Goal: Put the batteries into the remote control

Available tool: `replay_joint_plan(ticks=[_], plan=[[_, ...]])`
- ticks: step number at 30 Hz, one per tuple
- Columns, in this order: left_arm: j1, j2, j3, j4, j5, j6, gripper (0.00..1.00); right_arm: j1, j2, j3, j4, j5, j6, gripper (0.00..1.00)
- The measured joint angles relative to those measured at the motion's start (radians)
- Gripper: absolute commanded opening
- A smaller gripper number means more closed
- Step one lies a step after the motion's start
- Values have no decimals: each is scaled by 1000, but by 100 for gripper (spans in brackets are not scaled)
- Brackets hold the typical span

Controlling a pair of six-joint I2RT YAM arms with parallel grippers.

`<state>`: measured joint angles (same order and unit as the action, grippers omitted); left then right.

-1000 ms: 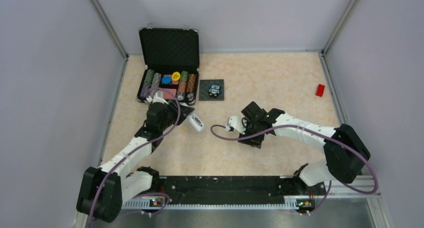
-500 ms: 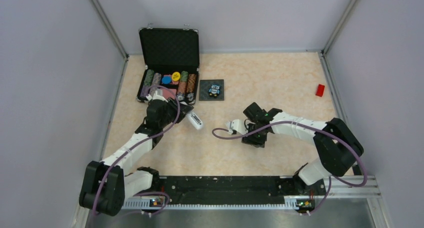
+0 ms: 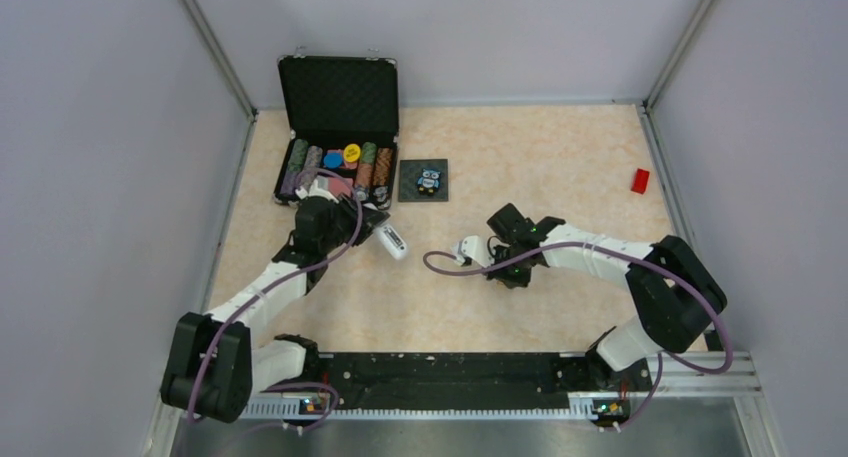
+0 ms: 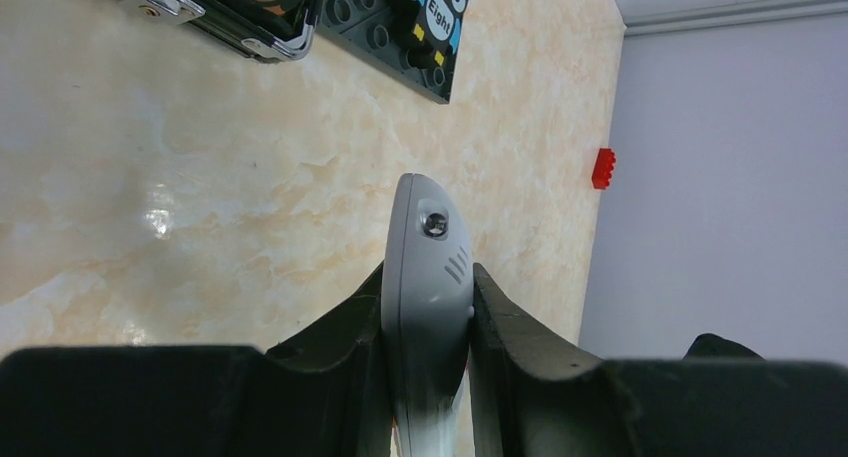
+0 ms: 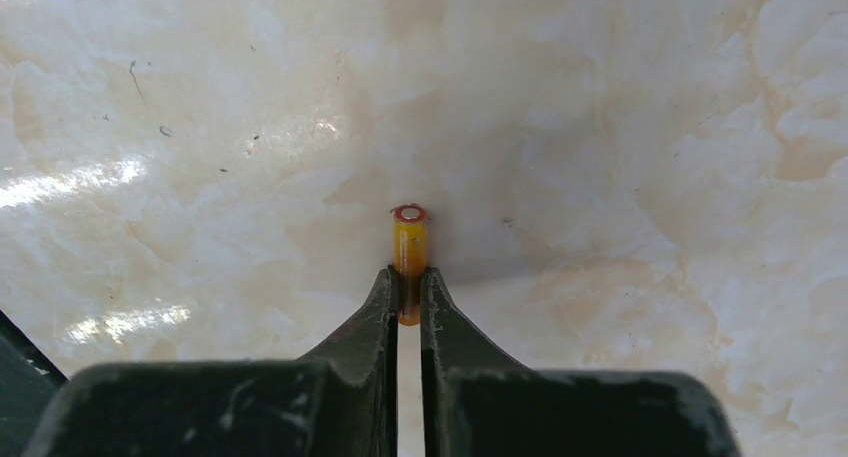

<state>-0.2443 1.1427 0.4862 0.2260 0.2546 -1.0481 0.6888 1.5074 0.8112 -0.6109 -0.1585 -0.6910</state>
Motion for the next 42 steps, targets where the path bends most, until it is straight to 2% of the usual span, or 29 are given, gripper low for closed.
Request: replay_joint_plan(ticks=[7,11,14,18,22,26,33,42], plan=[[0,82,5,94,68,-32,0,-5,0,2,37,-98,125,0],[-20,188,5,253,130,-79,0,-5,-28,24,42,-148,304,0],[-66,284,19,358,176,-106,0,-5,-83,93,16,-129,476,0],[-142,437,101,496,253,-142,0,-5,-148,241,-37,-77,687,0],[-201,614,220,722,334,-239,0,-5,-248,292,-106,-71,849,0],[-239,717,285,864,375,-323,0,-5,-255,358,-226,-64,967,0],[-279,761,380,877,456,-361,0,-4,-188,509,-325,-14,1123,0],[-307,781,435,814,554,-367,0,-5,-121,529,-364,49,1292,0]])
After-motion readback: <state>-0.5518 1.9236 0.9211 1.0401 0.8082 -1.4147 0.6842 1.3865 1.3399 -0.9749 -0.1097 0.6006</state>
